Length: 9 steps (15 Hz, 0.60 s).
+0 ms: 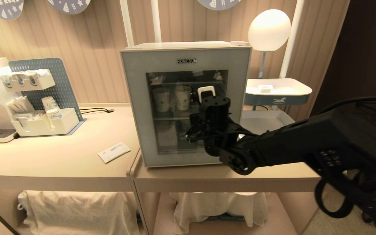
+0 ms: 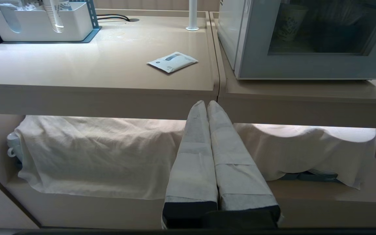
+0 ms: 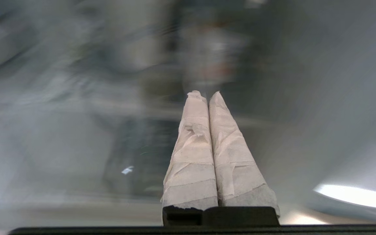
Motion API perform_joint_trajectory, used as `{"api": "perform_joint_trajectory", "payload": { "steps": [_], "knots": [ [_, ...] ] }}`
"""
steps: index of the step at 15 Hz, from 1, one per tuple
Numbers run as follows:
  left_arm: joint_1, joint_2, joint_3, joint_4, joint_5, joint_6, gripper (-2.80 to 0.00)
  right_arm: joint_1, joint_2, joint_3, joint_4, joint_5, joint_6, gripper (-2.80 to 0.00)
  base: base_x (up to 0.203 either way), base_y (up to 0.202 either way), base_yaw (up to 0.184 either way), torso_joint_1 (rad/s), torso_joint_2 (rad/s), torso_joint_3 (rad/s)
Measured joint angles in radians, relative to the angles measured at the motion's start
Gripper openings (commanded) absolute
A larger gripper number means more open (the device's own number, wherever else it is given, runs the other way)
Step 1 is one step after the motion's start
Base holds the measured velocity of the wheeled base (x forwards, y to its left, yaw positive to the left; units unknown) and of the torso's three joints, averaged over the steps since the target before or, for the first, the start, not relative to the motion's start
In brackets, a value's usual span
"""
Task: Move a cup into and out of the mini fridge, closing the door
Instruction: Close the freezer door, then open the freezer door
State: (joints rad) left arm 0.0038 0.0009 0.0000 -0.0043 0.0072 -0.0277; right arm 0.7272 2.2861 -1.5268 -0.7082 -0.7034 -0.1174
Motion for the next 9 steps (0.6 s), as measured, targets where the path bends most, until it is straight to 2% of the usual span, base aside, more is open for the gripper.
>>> {"api": "perform_joint_trajectory", "payload": {
  "steps": [2,3,9],
  "knots": [
    [0.0,0.0,0.0,0.0,0.0,0.0,-2.8,-0.013,-0.186,0.148,-0.011,-0.034,-0.001,-2.8,0.0,0.0,0.0,0.0,0.0,0.0],
    [0.0,0.0,0.0,0.0,0.0,0.0,-2.8,-0.044,-0.299,0.225,-0.009,-0.053,-0.002,-2.8,0.0,0.0,0.0,0.0,0.0,0.0],
    [0.001,0.0,0.0,0.0,0.0,-0.004,-2.8,-0.421,-0.96,0.698,0.025,-0.198,-0.004,-2.8,0.0,0.0,0.0,0.0,0.0,0.0]
  ]
}}
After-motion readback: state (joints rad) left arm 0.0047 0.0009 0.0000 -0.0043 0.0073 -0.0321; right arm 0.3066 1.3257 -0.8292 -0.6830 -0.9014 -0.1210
